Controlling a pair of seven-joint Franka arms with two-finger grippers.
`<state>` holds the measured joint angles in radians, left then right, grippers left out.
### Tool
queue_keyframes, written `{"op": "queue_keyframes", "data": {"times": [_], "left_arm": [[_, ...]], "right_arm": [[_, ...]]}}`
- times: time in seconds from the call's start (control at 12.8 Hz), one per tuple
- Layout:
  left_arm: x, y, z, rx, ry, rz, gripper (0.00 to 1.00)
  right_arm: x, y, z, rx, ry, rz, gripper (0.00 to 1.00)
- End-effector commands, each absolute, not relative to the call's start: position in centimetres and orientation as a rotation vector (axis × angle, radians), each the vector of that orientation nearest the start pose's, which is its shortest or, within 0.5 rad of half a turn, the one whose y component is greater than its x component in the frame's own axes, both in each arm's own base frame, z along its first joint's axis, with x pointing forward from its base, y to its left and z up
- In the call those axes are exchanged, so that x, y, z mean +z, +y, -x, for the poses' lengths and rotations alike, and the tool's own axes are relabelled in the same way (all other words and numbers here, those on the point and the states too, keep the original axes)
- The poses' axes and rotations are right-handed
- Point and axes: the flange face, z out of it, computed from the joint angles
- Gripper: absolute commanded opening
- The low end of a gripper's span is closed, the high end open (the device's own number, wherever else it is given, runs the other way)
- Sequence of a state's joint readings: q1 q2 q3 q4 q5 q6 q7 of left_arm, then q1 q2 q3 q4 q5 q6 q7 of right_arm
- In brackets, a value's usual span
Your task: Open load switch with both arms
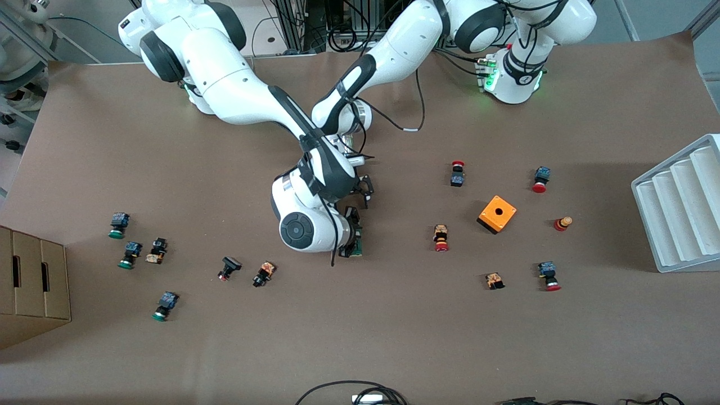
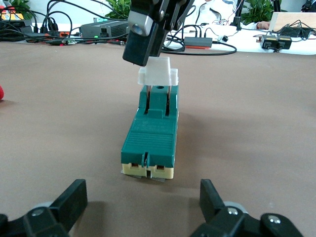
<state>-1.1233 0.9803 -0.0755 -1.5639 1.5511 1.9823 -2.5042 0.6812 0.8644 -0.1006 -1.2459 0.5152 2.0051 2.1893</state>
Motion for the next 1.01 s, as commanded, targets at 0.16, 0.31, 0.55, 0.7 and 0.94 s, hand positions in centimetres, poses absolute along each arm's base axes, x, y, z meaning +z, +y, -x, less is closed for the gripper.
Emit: {"op": "queue_keyframes", "data": {"times": [0.16,0.31,0.55,0.7,0.94], "left_arm": [[0.7,-58.4,-27.9,-1.538,-0.231,2.642,1.0],[0.8,-58.4,-27.9,-1.54,-0.232,2.643,1.0],[0.8,-58.4,-27.9,-1.54,-0.232,2.643,1.0],[0.8,-58.4,-27.9,-1.54,-0.232,2.643,1.0],[0.8,-58.4,-28.0,-1.539,-0.234,2.642,1.0]], "right_arm": [[24.4,44.7,-57.6,0.626,2.464,1.969,0.23],[23.8,44.6,-57.3,0.615,2.471,1.989,0.23],[23.3,45.1,-56.5,0.61,2.462,2.021,0.23],[23.4,45.2,-56.4,0.61,2.459,2.024,0.23],[22.7,45.1,-56.1,0.586,2.464,2.04,0.23]]}}
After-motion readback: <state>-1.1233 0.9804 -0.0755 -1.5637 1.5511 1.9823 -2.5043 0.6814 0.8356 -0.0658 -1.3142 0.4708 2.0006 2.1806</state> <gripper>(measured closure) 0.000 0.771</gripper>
